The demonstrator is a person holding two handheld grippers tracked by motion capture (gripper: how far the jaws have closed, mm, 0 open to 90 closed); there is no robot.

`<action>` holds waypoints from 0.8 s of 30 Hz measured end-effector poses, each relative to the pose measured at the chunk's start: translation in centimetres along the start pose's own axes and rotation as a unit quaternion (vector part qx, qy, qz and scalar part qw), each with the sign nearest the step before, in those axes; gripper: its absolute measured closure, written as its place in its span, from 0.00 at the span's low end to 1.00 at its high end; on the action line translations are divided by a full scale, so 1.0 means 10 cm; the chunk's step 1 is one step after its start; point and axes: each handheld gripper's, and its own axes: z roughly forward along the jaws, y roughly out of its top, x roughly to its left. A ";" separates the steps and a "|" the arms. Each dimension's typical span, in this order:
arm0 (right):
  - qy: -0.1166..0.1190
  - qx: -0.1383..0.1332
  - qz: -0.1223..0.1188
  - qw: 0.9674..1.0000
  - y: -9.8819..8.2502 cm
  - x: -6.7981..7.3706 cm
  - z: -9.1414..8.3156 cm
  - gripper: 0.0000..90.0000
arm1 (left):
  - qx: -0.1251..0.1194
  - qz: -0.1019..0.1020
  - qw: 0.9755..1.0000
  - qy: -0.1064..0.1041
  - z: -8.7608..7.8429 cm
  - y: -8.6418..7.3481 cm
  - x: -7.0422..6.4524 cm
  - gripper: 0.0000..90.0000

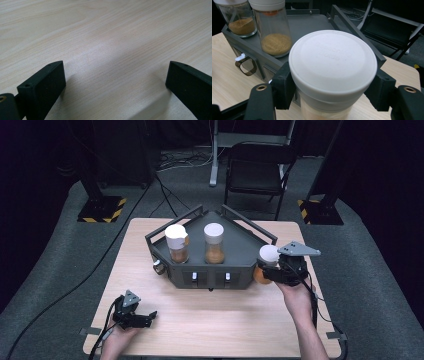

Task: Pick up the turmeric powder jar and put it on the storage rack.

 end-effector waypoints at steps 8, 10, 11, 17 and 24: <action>-0.006 -0.007 -0.009 1.000 0.12 0.02 -0.01 0.36 | 0.000 0.000 1.000 0.000 0.00 0.00 0.00 0.02; -0.006 -0.008 -0.010 1.000 0.15 0.02 -0.01 0.37 | 0.000 0.000 1.000 0.000 0.00 0.00 0.00 0.02; -0.006 -0.010 -0.009 1.000 0.17 0.02 -0.01 0.37 | 0.000 0.000 1.000 0.000 0.00 0.00 0.00 0.02; -0.003 -0.014 -0.006 1.000 0.24 0.01 0.02 0.36 | 0.000 0.000 1.000 0.000 0.00 0.00 0.00 0.02; 0.002 -0.014 -0.009 1.000 0.34 0.03 0.12 0.36 | 0.000 0.000 1.000 0.000 0.00 0.00 0.00 0.02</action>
